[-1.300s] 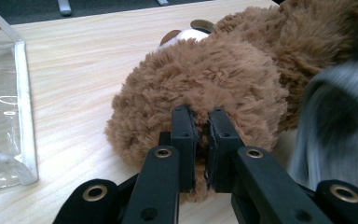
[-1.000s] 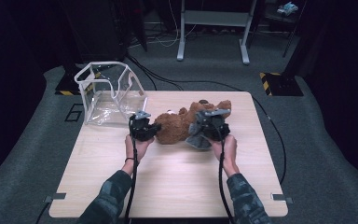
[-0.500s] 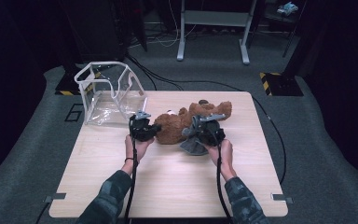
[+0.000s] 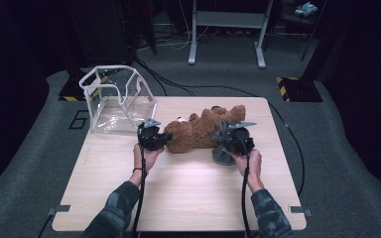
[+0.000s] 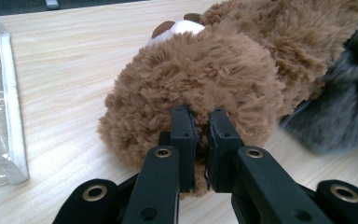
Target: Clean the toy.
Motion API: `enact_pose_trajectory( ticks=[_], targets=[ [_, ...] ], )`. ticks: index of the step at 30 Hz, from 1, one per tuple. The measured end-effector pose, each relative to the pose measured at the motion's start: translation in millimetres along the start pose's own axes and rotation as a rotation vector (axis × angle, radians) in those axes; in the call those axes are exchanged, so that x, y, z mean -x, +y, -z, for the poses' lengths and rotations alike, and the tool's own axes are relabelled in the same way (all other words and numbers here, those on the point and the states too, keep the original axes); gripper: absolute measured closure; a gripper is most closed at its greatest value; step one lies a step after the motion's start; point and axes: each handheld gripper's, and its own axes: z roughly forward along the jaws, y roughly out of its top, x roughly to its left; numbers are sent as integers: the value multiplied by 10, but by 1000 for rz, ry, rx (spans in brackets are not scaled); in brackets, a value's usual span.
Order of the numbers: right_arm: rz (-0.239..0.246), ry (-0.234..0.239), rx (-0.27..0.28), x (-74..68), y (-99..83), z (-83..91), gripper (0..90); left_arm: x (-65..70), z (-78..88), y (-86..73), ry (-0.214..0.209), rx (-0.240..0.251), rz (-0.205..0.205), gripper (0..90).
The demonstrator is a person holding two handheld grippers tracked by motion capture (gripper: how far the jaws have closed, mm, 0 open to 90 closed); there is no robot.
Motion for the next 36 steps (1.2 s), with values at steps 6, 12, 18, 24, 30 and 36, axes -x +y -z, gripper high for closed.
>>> enact_pose_trajectory(
  ticks=[6, 12, 18, 24, 30, 36],
  targets=[
    [-37, -66, -49, 216, 0, -181, 771, -1, 20, -22, -8, -5, -9, 830],
    [-153, -198, -102, 741, -183, -40, 763, -24, 36, -62, -29, -8, -4, 830],
    [-177, -222, -148, 922, -309, 202, 610, -13, 76, -107, -46, -24, -12, 831],
    [-191, -125, -146, 883, -395, 521, 197, -38, 135, -192, -67, -46, -32, 833],
    [-170, -56, -88, 848, -422, 727, 133, -76, 177, -245, -61, -45, -27, 836],
    [-117, -2, -37, 766, -409, 847, 100, -131, 219, -272, -55, -42, -21, 836]
  ],
)
